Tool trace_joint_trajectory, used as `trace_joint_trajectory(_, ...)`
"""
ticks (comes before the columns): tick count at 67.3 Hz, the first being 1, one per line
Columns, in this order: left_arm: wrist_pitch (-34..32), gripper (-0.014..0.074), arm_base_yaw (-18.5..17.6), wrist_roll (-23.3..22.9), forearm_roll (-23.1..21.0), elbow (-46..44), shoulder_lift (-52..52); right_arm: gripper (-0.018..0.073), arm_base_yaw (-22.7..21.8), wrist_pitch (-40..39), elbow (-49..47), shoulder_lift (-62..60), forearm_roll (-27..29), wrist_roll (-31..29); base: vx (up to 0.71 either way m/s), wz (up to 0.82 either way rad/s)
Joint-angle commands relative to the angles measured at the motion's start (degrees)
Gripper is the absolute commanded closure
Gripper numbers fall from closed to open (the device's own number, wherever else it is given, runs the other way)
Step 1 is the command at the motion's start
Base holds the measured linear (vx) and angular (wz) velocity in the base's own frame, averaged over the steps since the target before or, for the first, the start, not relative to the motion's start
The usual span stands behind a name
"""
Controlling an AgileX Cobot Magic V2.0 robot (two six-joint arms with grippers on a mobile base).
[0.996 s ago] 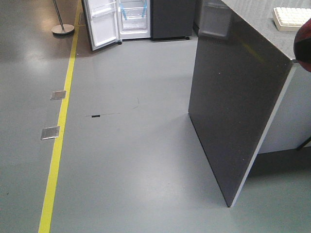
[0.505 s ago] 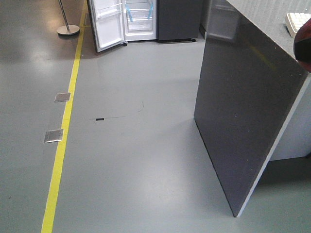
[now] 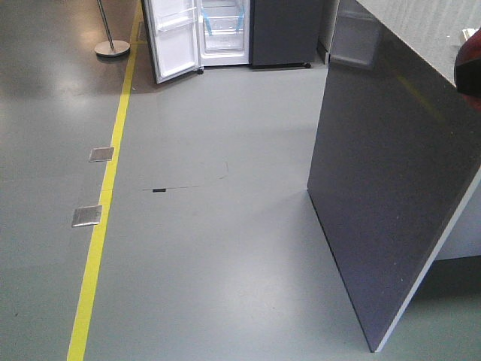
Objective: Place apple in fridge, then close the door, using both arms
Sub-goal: 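Drive toward the open refrigerator carrying the apple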
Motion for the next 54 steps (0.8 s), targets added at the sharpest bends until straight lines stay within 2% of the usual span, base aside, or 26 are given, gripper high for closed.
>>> trace_joint_trajectory(1, -3.92, 0.0603, -0.29, -0.10, -0.18, -1.08, -0.89, 0.0410, -0.16, -4.41, -1.28, -0.58, 0.30, -0.40, 0.09, 0.04)
trace_joint_trajectory(54, -3.92, 0.0603, -0.29, -0.10, -0.18, -1.08, -0.89, 0.0410, -0.16, -4.41, -1.28, -0.58, 0.30, -0.40, 0.09, 0.05)
